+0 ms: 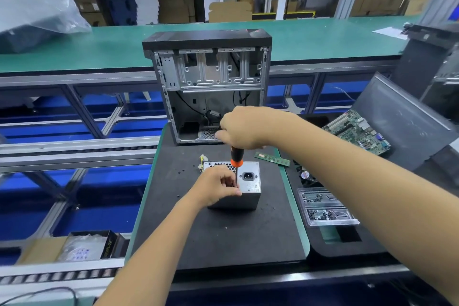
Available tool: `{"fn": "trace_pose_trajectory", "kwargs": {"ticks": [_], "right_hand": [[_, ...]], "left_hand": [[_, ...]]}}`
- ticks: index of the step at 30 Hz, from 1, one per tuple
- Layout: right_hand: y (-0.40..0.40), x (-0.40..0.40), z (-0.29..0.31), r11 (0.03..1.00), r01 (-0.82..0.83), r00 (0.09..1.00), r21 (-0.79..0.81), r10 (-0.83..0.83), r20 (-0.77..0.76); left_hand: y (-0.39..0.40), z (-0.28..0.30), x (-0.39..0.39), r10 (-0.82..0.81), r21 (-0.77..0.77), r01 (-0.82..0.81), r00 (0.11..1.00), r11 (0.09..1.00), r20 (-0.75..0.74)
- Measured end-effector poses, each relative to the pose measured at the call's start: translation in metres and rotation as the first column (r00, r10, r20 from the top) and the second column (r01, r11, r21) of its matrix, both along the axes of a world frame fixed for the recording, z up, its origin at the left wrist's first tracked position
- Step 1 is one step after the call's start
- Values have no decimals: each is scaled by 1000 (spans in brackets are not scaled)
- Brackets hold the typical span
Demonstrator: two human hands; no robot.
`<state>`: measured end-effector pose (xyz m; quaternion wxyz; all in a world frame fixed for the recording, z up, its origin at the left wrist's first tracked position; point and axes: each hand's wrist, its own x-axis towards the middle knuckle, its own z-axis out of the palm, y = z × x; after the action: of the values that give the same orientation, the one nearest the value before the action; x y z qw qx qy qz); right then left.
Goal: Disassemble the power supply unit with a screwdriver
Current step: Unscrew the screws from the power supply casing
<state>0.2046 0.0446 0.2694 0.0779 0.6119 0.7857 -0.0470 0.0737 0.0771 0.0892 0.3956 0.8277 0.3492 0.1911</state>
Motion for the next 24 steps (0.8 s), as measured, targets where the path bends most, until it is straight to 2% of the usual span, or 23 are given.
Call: {"fn": "trace_pose_trajectory", "kwargs": {"ticks": [3, 7, 9, 13, 14, 19, 22, 24], "right_hand": [[-2, 3, 5, 994, -84, 991, -69, 76, -110], [-8, 3, 12, 984, -132, 983, -119, 115, -145], [-8, 1, 8, 988, -122, 987, -96, 111, -117], [-6, -2, 4, 999, 24, 1000, -29, -24, -11], [-5, -2, 3, 999, 18, 1000, -28, -18, -7], [-4, 4, 7, 987, -157, 980, -37, 151, -128], [-6, 6, 10, 980, -166, 966, -113, 139, -217], [-6, 6, 10, 983, -142, 970, -115, 115, -215]], "left_hand": [[0, 0, 0, -4, -7, 4, 1000, 1000, -1], [-1, 2, 0, -9, -16, 9, 1000, 1000, -10], [-1, 4, 0, -29, -20, 29, 1000, 999, -12], [-1, 6, 0, -21, -11, 22, 1000, 1000, 16], [-1, 6, 0, -20, -10, 20, 1000, 1000, 24], [0, 6, -3, -45, -27, 45, 999, 999, -10], [2, 7, -4, -68, -27, 67, 997, 997, -28], [2, 7, -3, -63, -25, 63, 998, 998, -21]]}}
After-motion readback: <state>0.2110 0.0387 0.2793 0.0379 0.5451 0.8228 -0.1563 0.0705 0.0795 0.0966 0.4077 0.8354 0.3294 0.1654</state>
